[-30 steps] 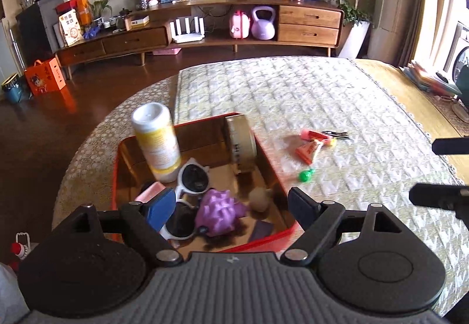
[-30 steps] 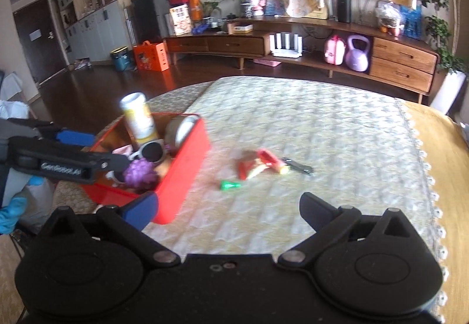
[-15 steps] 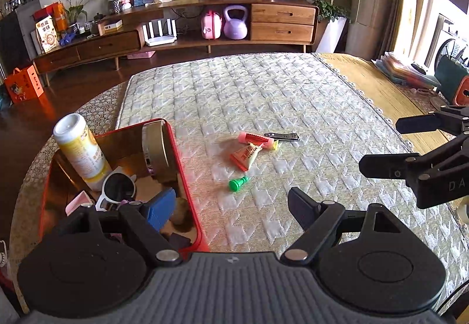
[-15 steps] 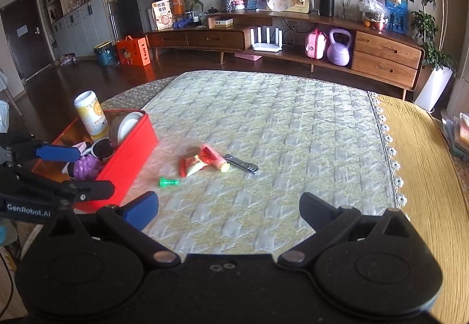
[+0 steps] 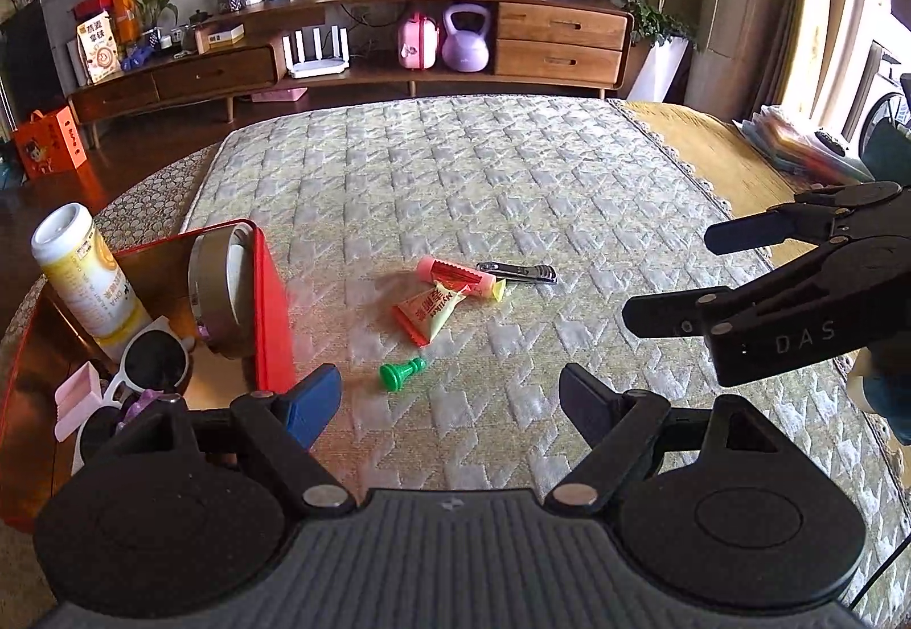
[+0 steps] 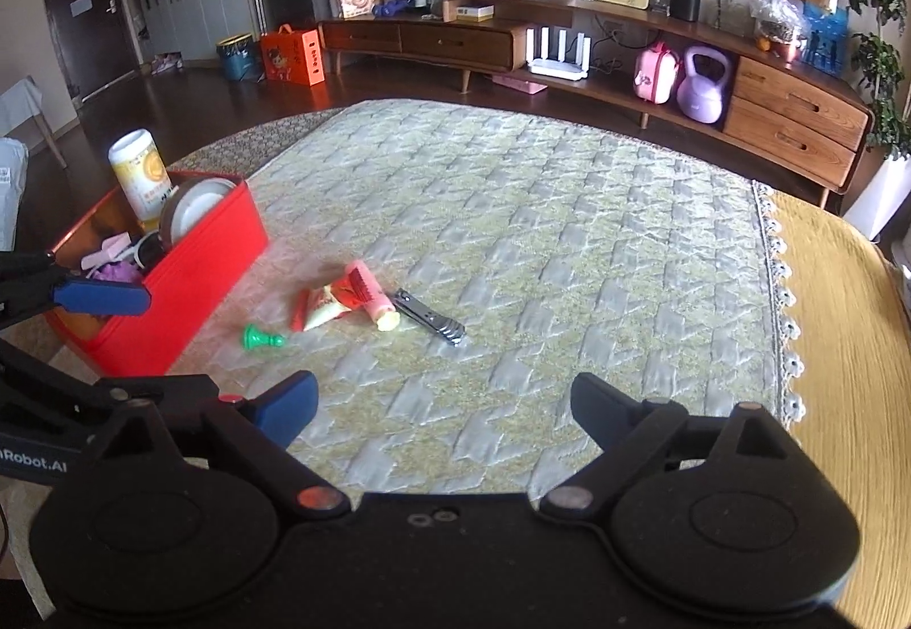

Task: Organize rigid objects
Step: 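Grasp the nail clipper with the right tool while the left tool grasps the green plastic piece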

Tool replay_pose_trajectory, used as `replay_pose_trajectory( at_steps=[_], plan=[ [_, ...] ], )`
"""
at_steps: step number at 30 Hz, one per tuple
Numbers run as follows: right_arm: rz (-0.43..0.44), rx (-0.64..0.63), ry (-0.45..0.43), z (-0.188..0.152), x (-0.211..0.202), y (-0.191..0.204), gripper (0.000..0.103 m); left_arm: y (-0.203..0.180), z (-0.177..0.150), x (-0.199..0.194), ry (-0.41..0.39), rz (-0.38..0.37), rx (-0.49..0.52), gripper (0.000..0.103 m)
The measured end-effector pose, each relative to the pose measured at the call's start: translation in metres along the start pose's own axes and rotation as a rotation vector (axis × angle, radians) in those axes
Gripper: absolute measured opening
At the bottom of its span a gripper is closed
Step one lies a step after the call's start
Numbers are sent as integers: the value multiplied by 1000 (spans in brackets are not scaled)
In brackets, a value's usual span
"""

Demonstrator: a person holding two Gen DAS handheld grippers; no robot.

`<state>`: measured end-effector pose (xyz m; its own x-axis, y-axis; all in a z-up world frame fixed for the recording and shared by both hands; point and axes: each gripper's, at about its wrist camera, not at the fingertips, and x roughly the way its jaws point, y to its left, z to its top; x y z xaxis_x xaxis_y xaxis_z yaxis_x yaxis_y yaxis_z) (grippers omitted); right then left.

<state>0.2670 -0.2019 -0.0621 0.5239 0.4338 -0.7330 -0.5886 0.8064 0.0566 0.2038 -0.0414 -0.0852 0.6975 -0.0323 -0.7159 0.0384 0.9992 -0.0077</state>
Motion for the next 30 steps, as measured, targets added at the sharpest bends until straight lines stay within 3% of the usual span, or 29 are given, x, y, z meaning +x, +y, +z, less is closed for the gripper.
replay_pose_trajectory(
  at_steps=[10,16,19,24,30],
  plan=[
    [82,-119,49,10,42,-12,75,-22,0,33,8,70,-15,84],
    [122,-185,51,22,57,-11,63,-22,-3,49,21,151,-44,74],
    [135,-215,54,26,64,-8,55,-20,-3,52,24,169,-62,64],
    [139,-243,62,28,77,-5,36,-12,-8,57,40,194,-98,56],
    [145,-255,70,27,91,-6,31,-2,-9,65,64,172,-149,50]
  ],
)
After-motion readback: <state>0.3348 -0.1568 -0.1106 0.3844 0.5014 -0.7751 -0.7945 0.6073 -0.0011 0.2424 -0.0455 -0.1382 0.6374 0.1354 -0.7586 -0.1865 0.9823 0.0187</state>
